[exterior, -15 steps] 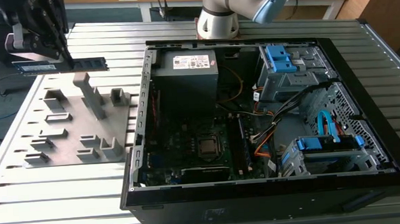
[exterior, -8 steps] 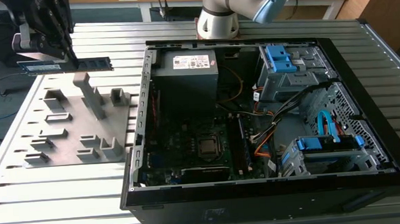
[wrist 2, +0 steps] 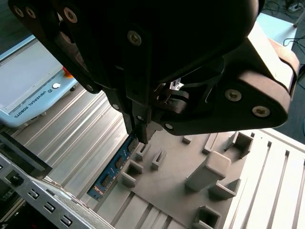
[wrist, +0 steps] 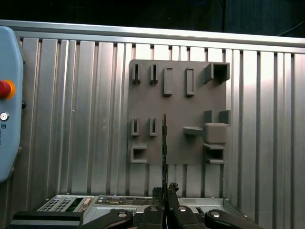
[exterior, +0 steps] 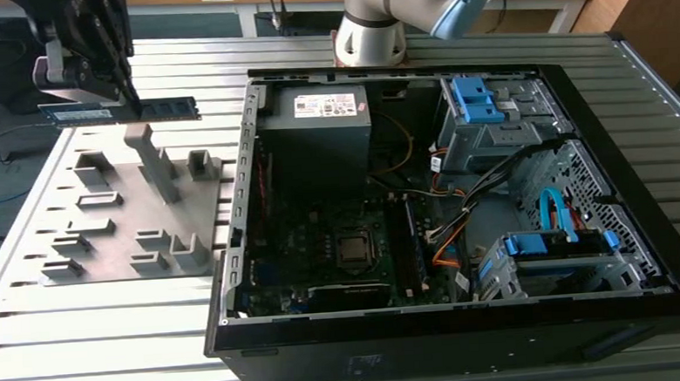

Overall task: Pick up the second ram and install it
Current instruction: 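Pick up the second ram and move it above second insertion slot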

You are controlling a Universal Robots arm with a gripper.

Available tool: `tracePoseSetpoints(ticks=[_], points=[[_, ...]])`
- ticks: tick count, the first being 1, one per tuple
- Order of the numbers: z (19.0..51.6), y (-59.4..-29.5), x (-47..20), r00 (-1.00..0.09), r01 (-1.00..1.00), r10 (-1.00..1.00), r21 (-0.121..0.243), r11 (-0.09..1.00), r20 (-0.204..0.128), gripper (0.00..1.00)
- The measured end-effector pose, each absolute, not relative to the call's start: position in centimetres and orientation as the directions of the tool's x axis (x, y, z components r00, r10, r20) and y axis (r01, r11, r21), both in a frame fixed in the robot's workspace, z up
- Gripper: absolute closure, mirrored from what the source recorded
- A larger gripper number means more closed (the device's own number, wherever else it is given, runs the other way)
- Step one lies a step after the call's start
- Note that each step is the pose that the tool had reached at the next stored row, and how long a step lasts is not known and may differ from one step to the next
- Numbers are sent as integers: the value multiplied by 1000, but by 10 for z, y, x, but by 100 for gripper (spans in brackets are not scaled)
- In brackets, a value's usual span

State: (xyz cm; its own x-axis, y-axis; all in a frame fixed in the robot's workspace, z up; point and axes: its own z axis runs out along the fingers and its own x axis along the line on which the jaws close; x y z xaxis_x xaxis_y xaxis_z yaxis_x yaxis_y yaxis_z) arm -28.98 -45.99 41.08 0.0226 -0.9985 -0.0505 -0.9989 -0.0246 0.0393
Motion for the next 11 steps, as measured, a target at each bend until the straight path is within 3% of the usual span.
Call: tracePoseSetpoints(ticks=[11], points=[[411, -460, -275, 23, -999, -998, 39, -25, -51, 86]])
